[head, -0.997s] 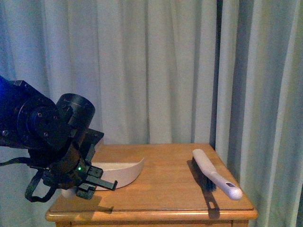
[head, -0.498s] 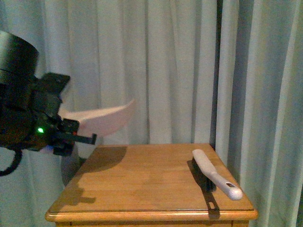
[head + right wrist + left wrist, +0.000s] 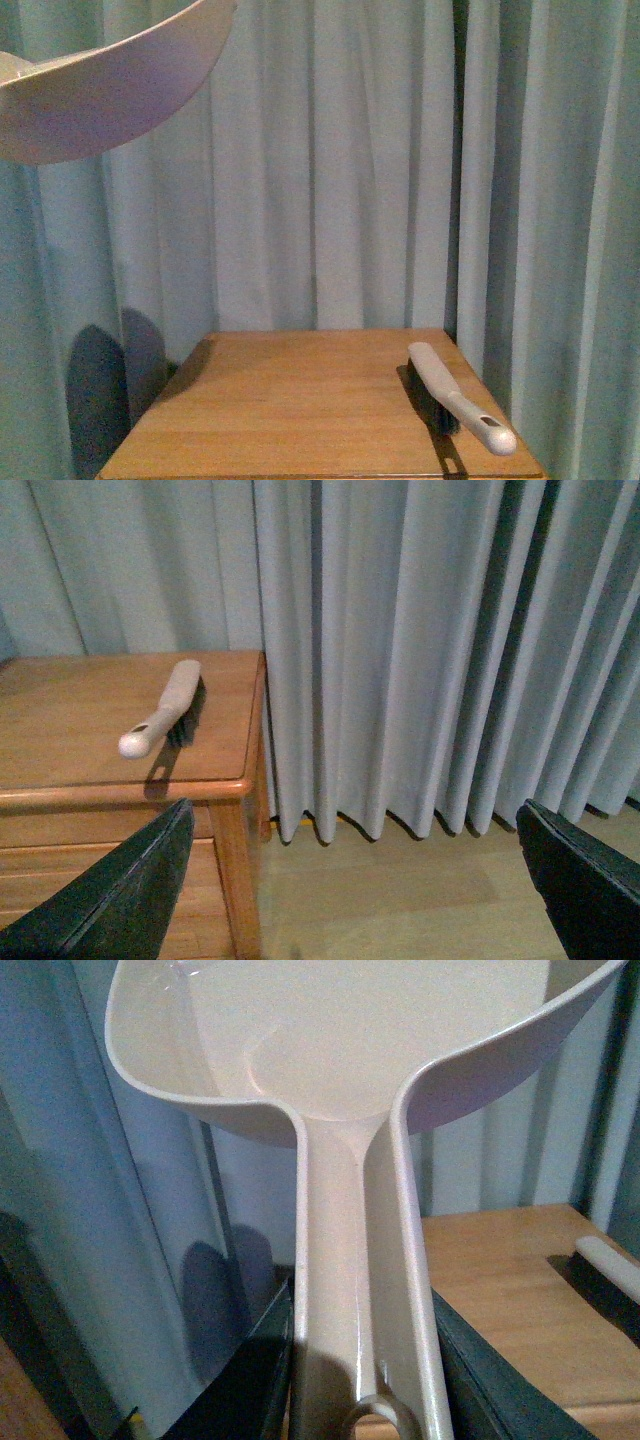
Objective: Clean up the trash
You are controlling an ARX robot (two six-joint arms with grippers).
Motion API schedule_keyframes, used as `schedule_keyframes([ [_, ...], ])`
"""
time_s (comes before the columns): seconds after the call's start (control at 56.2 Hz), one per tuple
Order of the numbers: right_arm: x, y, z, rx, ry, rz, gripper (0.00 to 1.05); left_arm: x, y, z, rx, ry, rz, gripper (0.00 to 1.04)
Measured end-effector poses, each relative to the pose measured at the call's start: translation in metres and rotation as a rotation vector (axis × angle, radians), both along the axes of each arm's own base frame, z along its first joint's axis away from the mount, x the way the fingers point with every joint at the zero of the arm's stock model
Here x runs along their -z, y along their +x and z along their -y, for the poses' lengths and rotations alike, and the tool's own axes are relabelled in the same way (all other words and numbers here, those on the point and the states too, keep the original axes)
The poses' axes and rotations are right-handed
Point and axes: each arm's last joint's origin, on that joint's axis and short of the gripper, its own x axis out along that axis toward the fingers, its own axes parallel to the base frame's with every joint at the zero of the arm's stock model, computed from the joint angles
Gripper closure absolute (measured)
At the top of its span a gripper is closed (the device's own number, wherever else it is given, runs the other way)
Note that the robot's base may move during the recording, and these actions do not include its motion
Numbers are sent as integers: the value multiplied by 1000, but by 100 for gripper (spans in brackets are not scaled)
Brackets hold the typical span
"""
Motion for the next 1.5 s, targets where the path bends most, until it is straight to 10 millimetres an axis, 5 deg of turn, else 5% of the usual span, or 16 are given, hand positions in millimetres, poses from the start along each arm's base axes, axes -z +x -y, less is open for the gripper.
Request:
schedule_keyframes([
  [0.303, 0, 0, 0, 0, 0, 0, 7, 20, -59, -25, 22, -6, 90, 76],
  [0.641, 0, 0, 0, 0, 0, 0, 7, 31, -69, -54, -11, -44, 83, 76],
  [0.73, -7, 4, -1, 243, -85, 45, 7, 31, -69, -54, -10, -48, 82, 76],
  [0.854, 0, 15, -3, 455, -149, -107, 7, 31, -69, -54, -7, -50, 82, 76],
  [1.032, -25, 48, -12, 315, -117, -219, 7, 31, -69, -54, -7, -52, 82, 76],
  [1.246, -62, 116, -28, 171, -15, -408, 7, 31, -69, -54, -6, -54, 82, 76],
  [1.495, -77, 196, -60, 80, 74, -609, 7, 31, -69, -54, -6, -57, 81, 76],
])
